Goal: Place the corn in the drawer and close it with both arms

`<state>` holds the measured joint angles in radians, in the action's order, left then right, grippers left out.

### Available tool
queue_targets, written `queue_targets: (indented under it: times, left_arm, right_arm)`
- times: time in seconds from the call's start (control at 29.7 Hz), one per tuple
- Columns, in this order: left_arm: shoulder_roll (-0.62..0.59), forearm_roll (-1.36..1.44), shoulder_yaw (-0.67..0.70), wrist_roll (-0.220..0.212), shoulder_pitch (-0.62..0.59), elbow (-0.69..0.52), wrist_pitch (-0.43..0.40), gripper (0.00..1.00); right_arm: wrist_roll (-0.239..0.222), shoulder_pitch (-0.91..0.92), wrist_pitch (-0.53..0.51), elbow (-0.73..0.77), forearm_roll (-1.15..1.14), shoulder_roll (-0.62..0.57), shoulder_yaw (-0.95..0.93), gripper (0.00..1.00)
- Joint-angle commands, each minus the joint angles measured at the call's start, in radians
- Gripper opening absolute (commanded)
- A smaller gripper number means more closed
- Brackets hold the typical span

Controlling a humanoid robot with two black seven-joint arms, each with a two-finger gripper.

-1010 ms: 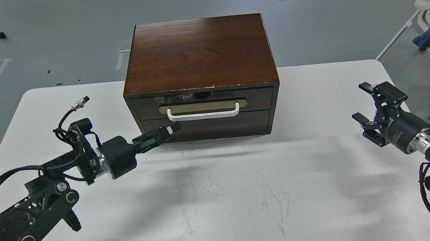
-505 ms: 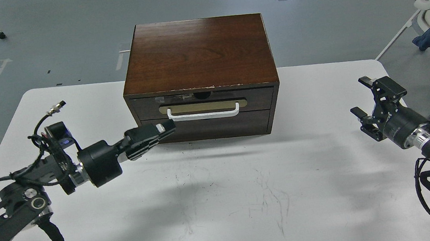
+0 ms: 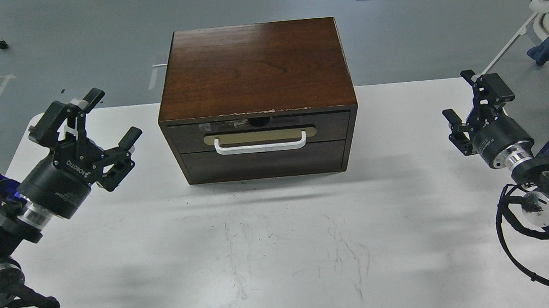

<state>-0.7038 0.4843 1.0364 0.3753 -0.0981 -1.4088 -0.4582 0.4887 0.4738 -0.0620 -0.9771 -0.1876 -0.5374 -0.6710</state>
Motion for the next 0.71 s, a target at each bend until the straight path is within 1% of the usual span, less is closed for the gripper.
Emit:
queue_targets:
  times: [0.0, 0.07, 0.1, 0.13, 0.2, 0.24, 0.37, 0.67]
  left_arm:
    - [0.026, -0.010, 0.025, -0.012, 0.018, 0.039, -0.030, 0.99]
    - [0.035, -0.010, 0.025, -0.010, 0.020, 0.045, -0.030, 0.99]
    - [0.043, -0.010, 0.025, -0.009, 0.023, 0.048, -0.030, 0.99]
    - [0.043, -0.010, 0.025, -0.009, 0.023, 0.048, -0.030, 0.99]
    - [0.056, -0.010, 0.027, -0.009, 0.026, 0.050, -0.030, 0.99]
    - [0.058, -0.010, 0.027, -0.009, 0.026, 0.050, -0.030, 0.99]
    - [0.061, -0.010, 0.027, -0.010, 0.026, 0.054, -0.030, 0.99]
    - [0.087, -0.010, 0.027, -0.007, 0.026, 0.059, -0.030, 0.99]
  right_arm:
    - [0.000, 0.009, -0.034, -0.005, 0.056, 0.001, 0.002, 1.00]
    - [0.000, 0.009, -0.122, -0.006, 0.056, 0.001, 0.008, 1.00]
    - [0.000, 0.008, -0.186, -0.008, 0.056, 0.001, 0.014, 1.00]
    - [0.000, 0.008, -0.187, -0.008, 0.056, 0.001, 0.014, 1.00]
    - [0.000, 0.005, -0.287, -0.011, 0.054, -0.010, 0.025, 1.00]
    - [0.000, 0.005, -0.303, -0.011, 0.051, -0.012, 0.027, 1.00]
    - [0.000, 0.008, -0.314, -0.006, 0.048, -0.012, 0.060, 1.00]
    - [0.000, 0.005, -0.311, -0.011, 0.051, -0.012, 0.028, 1.00]
